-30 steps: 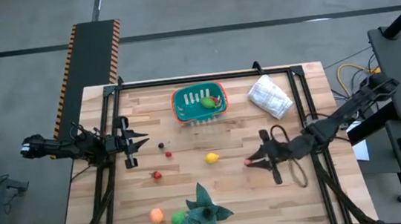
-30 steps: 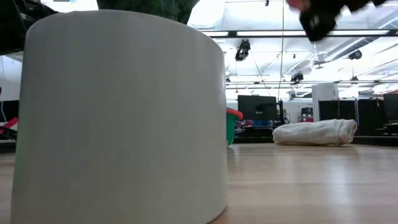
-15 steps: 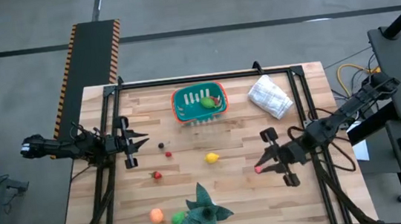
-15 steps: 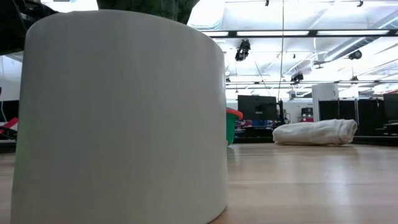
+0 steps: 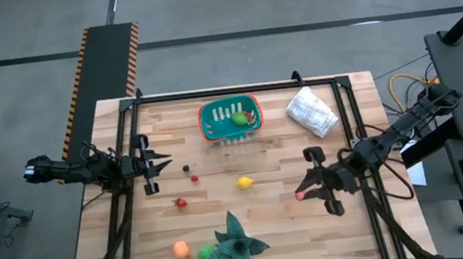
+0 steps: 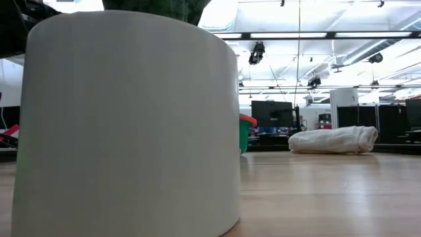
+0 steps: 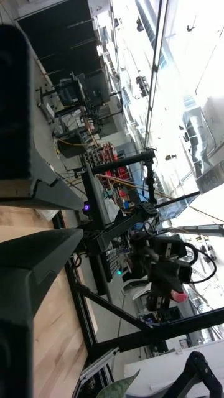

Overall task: Pick and placing Produce into tupperware
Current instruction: Put the peach toy into the bin, then put the yellow lemon toy into the bin

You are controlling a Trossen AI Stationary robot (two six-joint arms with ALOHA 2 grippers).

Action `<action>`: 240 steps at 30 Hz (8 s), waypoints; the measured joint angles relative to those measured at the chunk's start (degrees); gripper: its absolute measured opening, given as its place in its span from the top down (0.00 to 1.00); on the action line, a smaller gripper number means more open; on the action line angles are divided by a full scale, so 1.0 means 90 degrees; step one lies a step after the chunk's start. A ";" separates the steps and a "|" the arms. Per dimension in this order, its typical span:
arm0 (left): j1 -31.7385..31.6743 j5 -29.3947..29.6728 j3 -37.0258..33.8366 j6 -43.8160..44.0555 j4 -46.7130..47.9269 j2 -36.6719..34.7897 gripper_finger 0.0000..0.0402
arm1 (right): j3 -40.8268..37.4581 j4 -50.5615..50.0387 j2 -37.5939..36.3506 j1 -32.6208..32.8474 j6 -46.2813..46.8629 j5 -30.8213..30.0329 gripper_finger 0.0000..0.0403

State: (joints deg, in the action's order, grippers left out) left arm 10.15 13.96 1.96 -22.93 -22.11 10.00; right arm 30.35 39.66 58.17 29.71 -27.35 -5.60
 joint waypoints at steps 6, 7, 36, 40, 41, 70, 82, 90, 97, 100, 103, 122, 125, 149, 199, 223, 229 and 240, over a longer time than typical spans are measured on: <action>-0.0002 0.0002 0.0000 0.0001 -0.0002 0.0000 0.89 | 0.0000 0.0120 0.0000 -0.0086 -0.0270 -0.0100 0.84; -0.0002 0.0000 0.0000 0.0000 -0.0002 0.0000 0.89 | 0.0000 0.0179 0.0005 -0.0099 -0.0314 -0.0216 0.84; -0.0002 0.0000 0.0000 0.0001 0.0000 0.0000 0.89 | -0.0002 0.0287 0.0015 -0.0392 -0.0572 -0.6130 0.84; -0.0002 0.0000 0.0000 -0.0001 0.0000 0.0000 0.89 | -0.0005 0.0280 0.0015 -0.0562 -0.0299 -0.7057 0.84; -0.0001 0.0000 0.0000 0.0001 0.0000 0.0000 0.89 | -0.0005 0.0274 0.0015 -0.0602 -0.0249 -0.7295 0.84; -0.0002 0.0001 0.0000 0.0000 0.0005 0.0000 0.89 | -0.0897 -0.2608 0.0017 -0.1370 0.4857 -0.8838 0.84; 0.0000 0.0000 0.0000 0.0001 0.0005 0.0000 0.89 | -0.1437 -0.2568 0.0215 -0.1727 0.6309 -0.8837 0.84; 0.0000 0.0001 0.0000 -0.0001 0.0006 0.0000 0.89 | -0.0986 -0.1909 0.1599 -0.2061 0.6474 -0.8923 0.84; -0.0001 0.0000 0.0000 -0.0001 0.0007 0.0000 0.89 | 0.0043 -0.1841 0.2991 -0.2452 0.6506 -0.8754 0.84; 0.0000 0.0000 0.0000 0.0001 0.0007 0.0000 0.89 | 0.0522 -0.1834 0.3520 -0.2593 0.6510 -0.8610 0.84; -0.0001 0.0002 0.0000 -0.0001 0.0007 0.0000 0.89 | 0.0954 -0.1845 0.3970 -0.2730 0.6508 -0.8462 0.84; 0.0000 0.0002 0.0000 -0.0001 0.0010 0.0000 0.89 | 0.2931 -0.1800 0.4833 -0.3410 0.4121 -0.6514 0.84; -0.0002 0.0002 0.0000 -0.0001 0.0010 0.0000 0.89 | 0.3177 -0.1800 0.4828 -0.3582 0.3596 -0.5705 0.84; -0.0002 0.0002 0.0000 0.0000 0.0010 0.0000 0.89 | 0.3975 -0.4075 0.4826 -0.5622 0.3043 -0.0824 0.84; 0.0000 0.0002 0.0000 0.0000 0.0007 -0.0002 0.89 | 0.4213 -0.4767 0.3396 -0.5753 0.3274 0.2406 0.65; 0.0000 0.0000 0.0000 0.0008 0.0008 -0.0002 0.89 | -0.0418 -0.2540 -0.1410 -0.2870 0.2970 0.1226 0.75; -0.0001 0.0001 0.0000 0.0619 0.0130 0.0066 0.89 | -0.1403 -0.2249 -0.2384 -0.2291 0.2848 0.0245 0.75; -0.0002 0.0000 0.0000 0.0669 -0.0011 0.0083 0.89 | -0.2382 -0.1849 -0.2997 -0.2261 0.3298 0.0099 0.77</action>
State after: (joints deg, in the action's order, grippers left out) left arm 10.13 13.96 1.96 -16.91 -22.21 10.74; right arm 8.91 23.02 31.20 9.37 2.33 -4.70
